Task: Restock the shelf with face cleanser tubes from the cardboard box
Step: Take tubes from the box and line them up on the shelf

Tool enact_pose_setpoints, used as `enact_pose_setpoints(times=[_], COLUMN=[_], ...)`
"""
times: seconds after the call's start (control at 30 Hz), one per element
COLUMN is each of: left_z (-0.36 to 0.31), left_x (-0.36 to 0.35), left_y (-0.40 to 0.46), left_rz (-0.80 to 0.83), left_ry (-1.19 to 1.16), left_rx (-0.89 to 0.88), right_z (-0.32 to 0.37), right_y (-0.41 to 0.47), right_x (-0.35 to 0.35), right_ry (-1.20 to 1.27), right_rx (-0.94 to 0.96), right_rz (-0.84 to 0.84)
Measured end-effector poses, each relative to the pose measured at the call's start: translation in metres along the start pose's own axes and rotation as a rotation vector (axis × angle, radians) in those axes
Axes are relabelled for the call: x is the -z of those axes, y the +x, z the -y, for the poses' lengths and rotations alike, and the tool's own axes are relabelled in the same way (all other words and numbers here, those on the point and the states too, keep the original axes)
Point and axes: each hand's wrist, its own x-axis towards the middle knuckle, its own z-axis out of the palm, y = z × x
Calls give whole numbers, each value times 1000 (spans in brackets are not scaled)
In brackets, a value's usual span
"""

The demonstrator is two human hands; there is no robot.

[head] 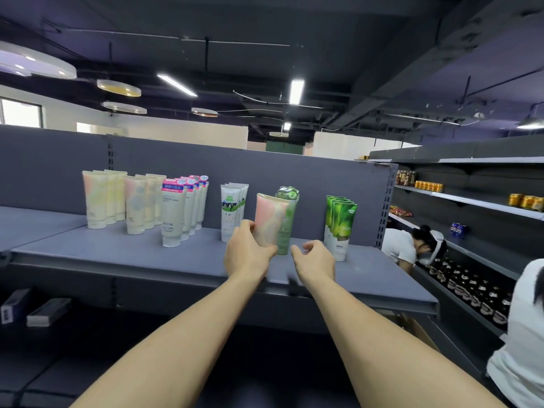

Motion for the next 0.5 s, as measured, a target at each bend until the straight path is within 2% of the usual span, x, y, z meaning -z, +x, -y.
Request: enact_pose_setpoints(times=[0.27,0.5], left_z=[68,139], left_x=[119,221], left_y=[0,0], left_rz=[1,-32], left_ry=[11,-13], left_rx=[19,128], right_z=[73,147], right_y=[-94,-172], right_x=[-61,-140], right_ry=[-63,-76], right_rx=[31,117], right_rz=[37,112])
